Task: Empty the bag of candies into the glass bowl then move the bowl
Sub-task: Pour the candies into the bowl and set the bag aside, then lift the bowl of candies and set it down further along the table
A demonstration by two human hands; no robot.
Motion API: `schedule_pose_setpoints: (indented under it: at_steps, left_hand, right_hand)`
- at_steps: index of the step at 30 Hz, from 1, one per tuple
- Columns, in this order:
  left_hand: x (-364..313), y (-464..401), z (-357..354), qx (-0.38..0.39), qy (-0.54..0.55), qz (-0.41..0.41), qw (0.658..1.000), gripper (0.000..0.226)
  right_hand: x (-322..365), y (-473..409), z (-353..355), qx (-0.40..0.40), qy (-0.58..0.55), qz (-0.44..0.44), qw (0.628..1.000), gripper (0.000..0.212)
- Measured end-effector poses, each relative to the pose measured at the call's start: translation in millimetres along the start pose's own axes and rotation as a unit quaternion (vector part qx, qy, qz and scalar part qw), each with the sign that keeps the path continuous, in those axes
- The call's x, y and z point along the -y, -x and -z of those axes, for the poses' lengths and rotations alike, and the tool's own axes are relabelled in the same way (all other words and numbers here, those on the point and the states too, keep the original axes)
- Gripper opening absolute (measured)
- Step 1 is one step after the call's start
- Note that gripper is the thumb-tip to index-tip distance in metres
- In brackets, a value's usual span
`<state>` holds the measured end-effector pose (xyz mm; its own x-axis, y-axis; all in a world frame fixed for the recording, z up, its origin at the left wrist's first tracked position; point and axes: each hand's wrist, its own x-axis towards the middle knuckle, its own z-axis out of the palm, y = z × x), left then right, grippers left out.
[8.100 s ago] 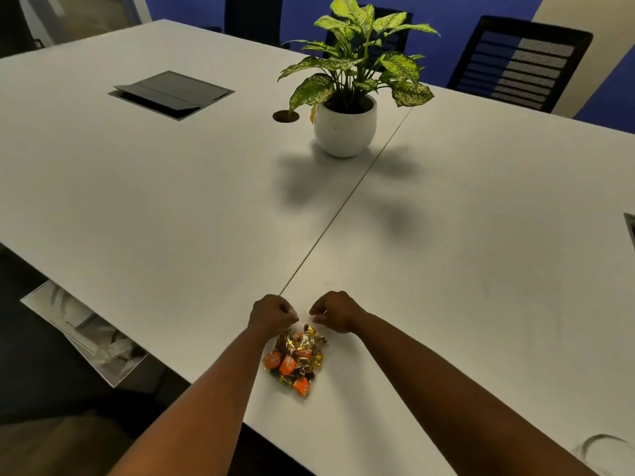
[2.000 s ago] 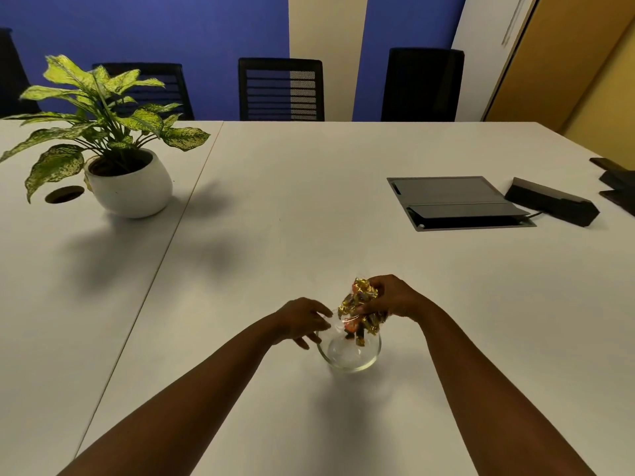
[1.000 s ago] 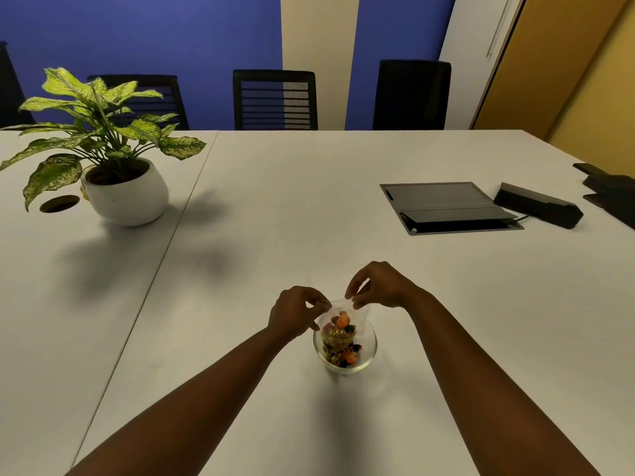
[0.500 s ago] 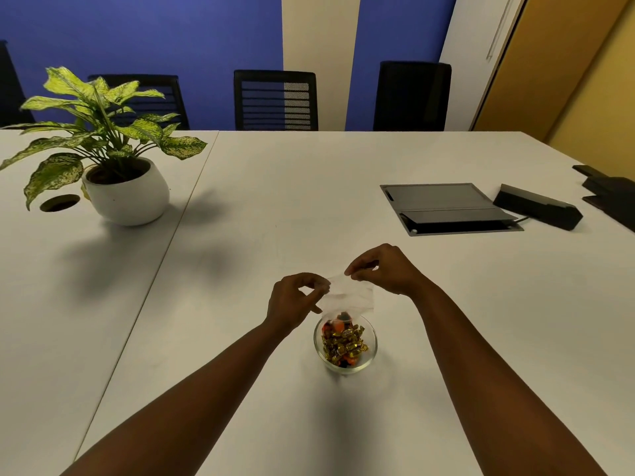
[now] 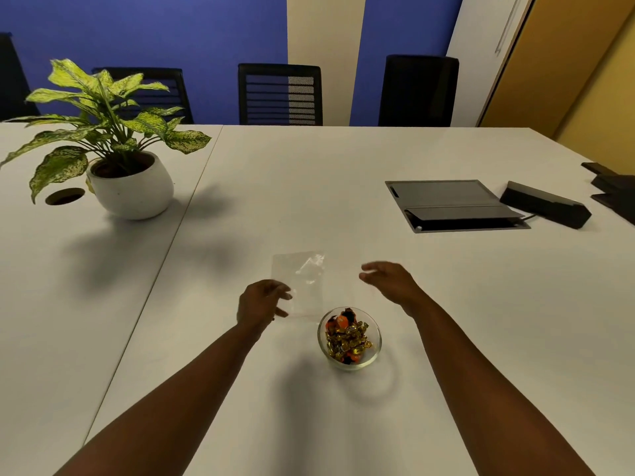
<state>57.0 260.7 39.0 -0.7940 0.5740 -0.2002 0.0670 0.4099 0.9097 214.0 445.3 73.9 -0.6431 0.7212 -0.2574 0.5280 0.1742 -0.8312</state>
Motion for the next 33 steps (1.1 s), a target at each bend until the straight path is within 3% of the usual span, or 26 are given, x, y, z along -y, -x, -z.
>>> schedule_pose_setpoints:
  at_steps: [8, 13, 19, 22, 24, 28, 30, 32, 33]
  left_hand:
    - [46, 2, 13, 0.038, -0.061, 0.152, 0.986, 0.024]
    - [54, 7, 3, 0.074, -0.034, 0.213, 0.974, 0.020]
    - [62, 7, -3, 0.064, -0.048, 0.235, 0.969, 0.020]
    - [64, 5, -3, 0.060, -0.089, 0.227, 0.968, 0.021]
    - [60, 3, 0, 0.069, -0.192, 0.203, 0.958, 0.020]
    - [39, 5, 4, 0.042, -0.457, 0.116, 0.881, 0.037]
    - [32, 2, 4, -0.001, -0.516, 0.058, 0.854, 0.045]
    - [27, -3, 3, -0.024, -0.491, 0.003, 0.871, 0.046]
    - [24, -5, 2, -0.023, -0.443, -0.011, 0.896, 0.046]
  right_hand:
    - [-30, 8, -17, 0.061, 0.079, -0.182, 0.978, 0.040]
    - [-34, 12, -28, 0.104, 0.078, -0.214, 0.968, 0.033]
    - [-36, 10, -33, 0.088, 0.064, -0.219, 0.970, 0.027]
    - [-39, 8, -35, 0.083, 0.074, -0.221, 0.969, 0.030]
    - [-41, 8, -37, 0.080, 0.092, -0.211, 0.970, 0.030]
    - [-40, 11, -40, 0.062, 0.135, -0.173, 0.974, 0.028]
    - [-37, 13, -41, 0.062, 0.155, -0.159, 0.973, 0.029]
    - [-33, 13, -40, 0.067, 0.169, -0.149, 0.972, 0.030]
    - [-31, 12, -39, 0.069, 0.165, -0.146, 0.973, 0.030]
